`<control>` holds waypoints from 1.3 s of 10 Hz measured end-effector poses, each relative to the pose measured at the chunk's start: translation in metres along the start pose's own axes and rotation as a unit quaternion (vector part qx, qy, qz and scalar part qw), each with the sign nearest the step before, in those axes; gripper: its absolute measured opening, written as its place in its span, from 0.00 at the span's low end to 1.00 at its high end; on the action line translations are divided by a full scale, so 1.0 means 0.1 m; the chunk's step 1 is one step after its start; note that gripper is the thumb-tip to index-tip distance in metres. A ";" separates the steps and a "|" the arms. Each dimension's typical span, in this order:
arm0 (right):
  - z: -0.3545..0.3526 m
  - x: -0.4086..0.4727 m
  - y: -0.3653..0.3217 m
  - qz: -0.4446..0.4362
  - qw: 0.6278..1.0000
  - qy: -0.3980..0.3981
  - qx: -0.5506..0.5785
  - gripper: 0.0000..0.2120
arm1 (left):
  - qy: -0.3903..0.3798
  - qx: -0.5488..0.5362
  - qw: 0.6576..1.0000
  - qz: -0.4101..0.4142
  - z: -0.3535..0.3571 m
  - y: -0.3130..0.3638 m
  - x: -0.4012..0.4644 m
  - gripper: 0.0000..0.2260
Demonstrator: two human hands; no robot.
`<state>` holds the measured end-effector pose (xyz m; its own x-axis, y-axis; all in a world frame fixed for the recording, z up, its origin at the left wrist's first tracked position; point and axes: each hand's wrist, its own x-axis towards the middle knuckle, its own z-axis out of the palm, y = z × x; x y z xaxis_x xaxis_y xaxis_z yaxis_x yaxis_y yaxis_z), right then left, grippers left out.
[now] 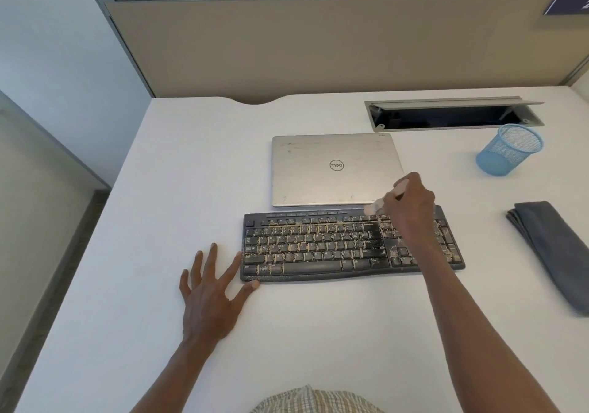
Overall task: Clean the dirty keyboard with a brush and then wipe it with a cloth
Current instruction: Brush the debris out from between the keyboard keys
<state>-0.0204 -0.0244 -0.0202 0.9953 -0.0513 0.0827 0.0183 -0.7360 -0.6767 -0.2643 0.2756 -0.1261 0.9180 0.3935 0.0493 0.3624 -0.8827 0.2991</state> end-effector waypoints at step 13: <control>0.33 -0.23 -0.59 -0.153 0.981 -0.111 0.047 0.07 | -0.002 0.005 1.000 0.003 -0.01 0.02 0.00 0.34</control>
<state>-0.0414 0.0423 -0.0068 0.9377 0.3185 0.1386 0.3183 -0.6283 -0.7099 -0.2633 0.2744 -0.1248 0.9211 0.3866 0.0469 0.3580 -0.8880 0.2887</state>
